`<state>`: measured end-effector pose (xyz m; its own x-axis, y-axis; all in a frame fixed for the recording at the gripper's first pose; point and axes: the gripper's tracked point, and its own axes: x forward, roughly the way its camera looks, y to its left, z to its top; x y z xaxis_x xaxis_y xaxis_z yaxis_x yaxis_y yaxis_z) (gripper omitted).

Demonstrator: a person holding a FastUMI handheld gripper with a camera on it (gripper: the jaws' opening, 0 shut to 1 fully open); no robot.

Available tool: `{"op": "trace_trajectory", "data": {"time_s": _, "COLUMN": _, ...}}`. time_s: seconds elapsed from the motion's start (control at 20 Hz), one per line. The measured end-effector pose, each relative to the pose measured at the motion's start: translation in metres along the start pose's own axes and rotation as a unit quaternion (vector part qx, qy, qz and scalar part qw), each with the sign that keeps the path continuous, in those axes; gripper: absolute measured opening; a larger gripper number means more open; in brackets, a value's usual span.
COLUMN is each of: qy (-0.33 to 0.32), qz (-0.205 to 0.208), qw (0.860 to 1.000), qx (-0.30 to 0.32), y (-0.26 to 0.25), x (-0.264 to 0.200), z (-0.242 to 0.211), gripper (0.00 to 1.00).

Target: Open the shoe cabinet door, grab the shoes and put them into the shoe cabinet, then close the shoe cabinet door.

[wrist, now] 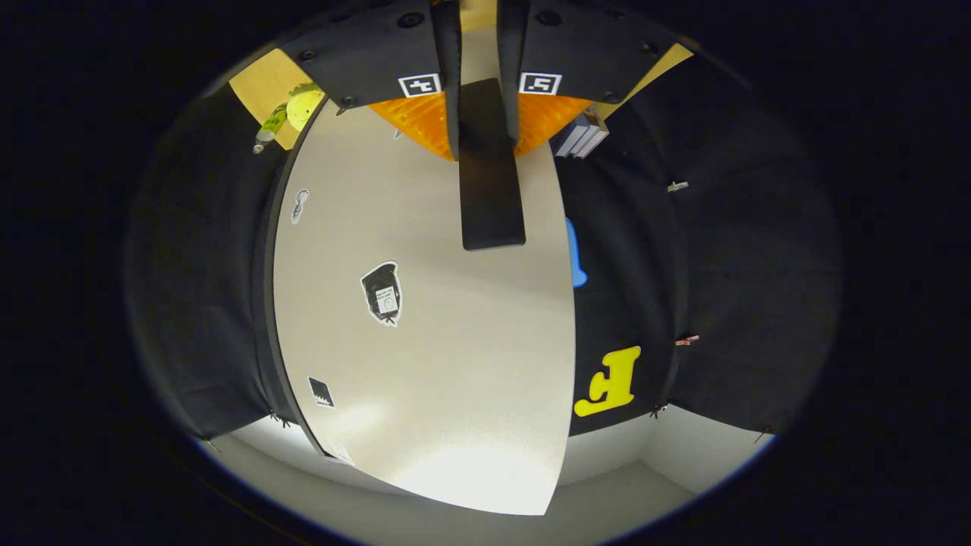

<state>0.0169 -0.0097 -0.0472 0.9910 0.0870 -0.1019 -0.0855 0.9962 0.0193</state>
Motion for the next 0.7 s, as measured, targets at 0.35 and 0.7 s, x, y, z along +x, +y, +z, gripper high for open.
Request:
{"op": "trace_trajectory", "data": {"time_s": 0.35, "qy": 0.009, "qz": 0.016, "qw": 1.0, "qx": -0.006, "y": -0.037, "x": -0.051, "z": 0.002, "gripper": 0.22}}
{"op": "trace_trajectory", "data": {"time_s": 0.7, "qy": 0.01, "qz": 0.003, "qw": 1.0, "qx": -0.011, "y": -0.073, "x": -0.082, "z": 0.004, "gripper": 0.22}}
